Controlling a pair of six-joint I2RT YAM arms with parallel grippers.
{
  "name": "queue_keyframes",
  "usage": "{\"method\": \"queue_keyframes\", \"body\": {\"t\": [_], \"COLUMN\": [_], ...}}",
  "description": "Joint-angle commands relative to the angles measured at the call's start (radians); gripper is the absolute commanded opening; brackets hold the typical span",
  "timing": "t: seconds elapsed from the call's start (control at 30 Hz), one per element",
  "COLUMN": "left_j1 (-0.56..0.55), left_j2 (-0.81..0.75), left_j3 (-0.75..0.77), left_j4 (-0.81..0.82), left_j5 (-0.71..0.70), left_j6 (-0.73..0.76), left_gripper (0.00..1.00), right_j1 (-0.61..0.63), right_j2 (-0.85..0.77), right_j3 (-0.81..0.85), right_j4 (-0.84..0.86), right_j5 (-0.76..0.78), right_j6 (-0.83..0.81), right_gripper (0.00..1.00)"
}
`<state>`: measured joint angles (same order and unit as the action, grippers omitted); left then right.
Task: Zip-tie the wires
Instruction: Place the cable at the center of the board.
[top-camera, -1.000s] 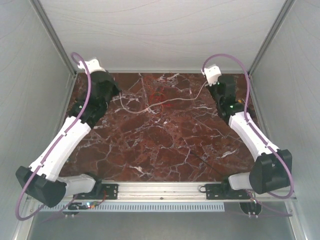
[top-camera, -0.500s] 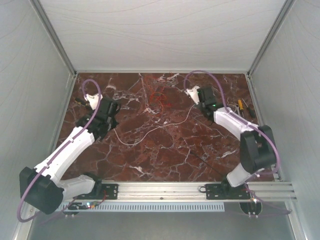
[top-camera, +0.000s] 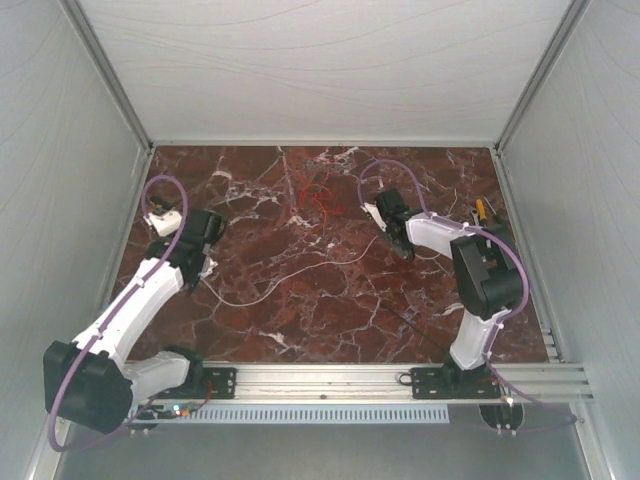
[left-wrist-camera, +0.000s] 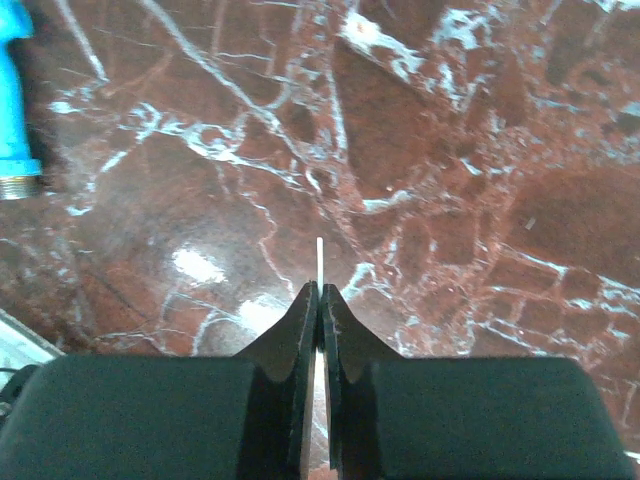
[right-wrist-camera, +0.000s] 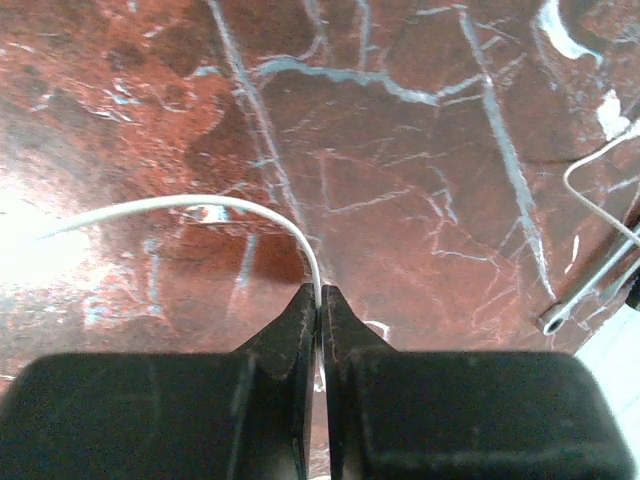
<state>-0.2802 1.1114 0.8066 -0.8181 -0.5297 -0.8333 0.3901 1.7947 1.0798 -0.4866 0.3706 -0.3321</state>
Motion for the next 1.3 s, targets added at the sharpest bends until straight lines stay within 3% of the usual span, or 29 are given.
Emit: {"method": "queue_keyframes", "body": {"t": [0.0,0.23,0.57,1.0,1.1,1.27], "left_j1": [0.068,0.159,0.182,0.191,0.191,0.191], "left_j2": [-0.021,-0.012,0.087,0.041,0.035,0.033], "left_j3": [0.029,0.041,0.102,0.09,0.095,0.103], "left_j4": [-0.037,-0.029,-0.029,-0.073,-0.107,-0.14], "left_j5": [-0.079,-0.11,-0.134,-0.265,-0.309,-0.396], "left_j6": [0.053,0.075,0.078,0.047,0.0,-0.069], "left_gripper": [0.0,0.0,0.0,0.0,0.0,0.0], "right_j1": [0.023,0.028,0.048,0.093,0.094,0.092], "right_j2": [0.02,0.0,-0.094,-0.277,-0.331,-0.374], "right_j3": [0.026,0.025,-0.086,-0.104,-0.077,-0.035], "right_j4": [-0.042,-0.075,-0.092,-0.184,-0.194,-0.202], "right_j5": [-0.003,-0.074,-0.201,-0.344,-0.355,-0.355], "right_j6": [0.08,0.18,0.297,0.347,0.354,0.381], "right_gripper": [0.04,0.14,0.56,0.69,0.94,0.98]}}
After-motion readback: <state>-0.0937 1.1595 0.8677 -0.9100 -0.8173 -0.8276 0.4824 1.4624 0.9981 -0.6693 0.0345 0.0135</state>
